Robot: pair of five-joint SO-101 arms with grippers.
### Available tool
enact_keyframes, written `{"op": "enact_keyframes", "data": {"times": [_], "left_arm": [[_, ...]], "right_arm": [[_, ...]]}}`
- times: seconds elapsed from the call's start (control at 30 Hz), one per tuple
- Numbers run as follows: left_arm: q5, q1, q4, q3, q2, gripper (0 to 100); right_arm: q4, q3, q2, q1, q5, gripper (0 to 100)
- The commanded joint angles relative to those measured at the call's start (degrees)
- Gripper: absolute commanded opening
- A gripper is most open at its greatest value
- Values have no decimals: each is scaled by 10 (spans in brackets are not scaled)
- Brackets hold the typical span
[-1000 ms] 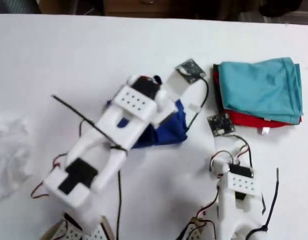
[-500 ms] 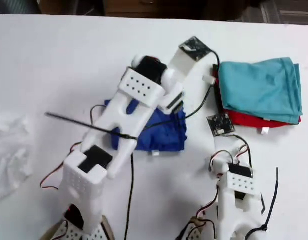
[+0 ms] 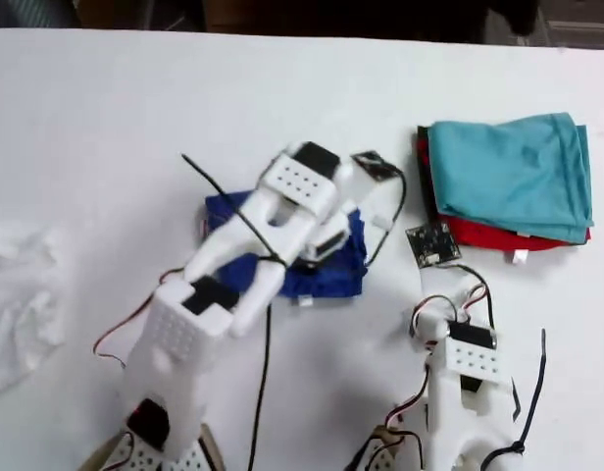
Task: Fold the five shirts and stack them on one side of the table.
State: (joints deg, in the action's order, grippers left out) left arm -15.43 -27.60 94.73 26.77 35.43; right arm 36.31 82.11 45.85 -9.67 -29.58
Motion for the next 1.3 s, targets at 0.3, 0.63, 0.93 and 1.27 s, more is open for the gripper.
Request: {"op": "enact_keyframes", "data": {"times": [0.3,0.63,0.93,1.27], "left_arm": [[34,-32,-32,56,18,142],[35,3,34,148,17,139],[36,0,76,196,25,142],[36,-43,-5,57,25,143]], "right_arm": [[-10,-3,16,-8,5,19],[56,-21,117,-165,101,19],[40,76,243,-196,47,19],[40,98,287,-191,45,19]]}}
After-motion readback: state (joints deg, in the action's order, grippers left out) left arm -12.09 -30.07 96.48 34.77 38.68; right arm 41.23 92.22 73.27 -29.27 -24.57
